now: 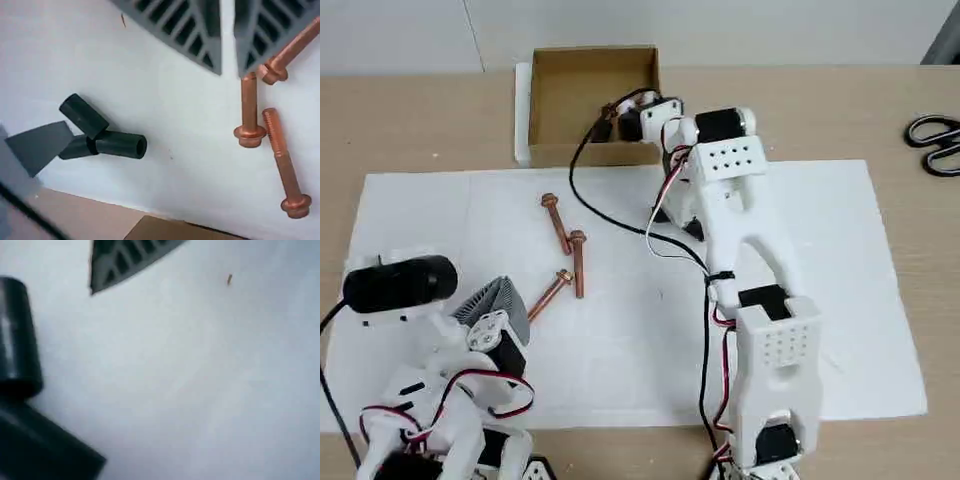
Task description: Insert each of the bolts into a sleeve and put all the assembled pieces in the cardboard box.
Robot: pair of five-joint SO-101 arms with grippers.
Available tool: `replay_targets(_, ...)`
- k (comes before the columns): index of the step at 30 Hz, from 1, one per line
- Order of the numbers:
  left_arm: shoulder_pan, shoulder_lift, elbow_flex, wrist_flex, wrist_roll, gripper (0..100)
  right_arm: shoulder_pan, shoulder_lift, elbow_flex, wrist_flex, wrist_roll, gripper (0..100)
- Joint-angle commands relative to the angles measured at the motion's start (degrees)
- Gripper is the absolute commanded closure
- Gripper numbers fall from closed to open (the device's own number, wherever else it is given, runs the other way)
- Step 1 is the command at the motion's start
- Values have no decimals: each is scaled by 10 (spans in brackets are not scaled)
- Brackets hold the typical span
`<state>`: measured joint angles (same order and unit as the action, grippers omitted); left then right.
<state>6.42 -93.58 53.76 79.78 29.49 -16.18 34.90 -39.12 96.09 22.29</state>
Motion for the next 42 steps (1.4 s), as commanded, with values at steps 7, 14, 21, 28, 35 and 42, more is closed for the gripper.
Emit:
replay_targets(7, -3, -5, -2, 2, 1, 994, 14, 29, -1, -15, 47, 850)
replay_targets(14, -3, -5, -2, -1, 1, 994, 26, 50, -1, -36, 76, 850)
replay_targets(21, -3, -5, -1, 0, 1, 994, 29, 79, -1, -44, 90, 850)
replay_targets(28, -3, -4, -2, 2, 1, 994, 29, 99, -1, -65, 91, 851)
replay_targets(35, -3, -4, 0, 2, 1, 994, 28, 124, -1, -80, 91, 852)
replay_targets(42, -3, -4, 1, 2, 1, 994, 28, 123, -1, -74, 91, 927)
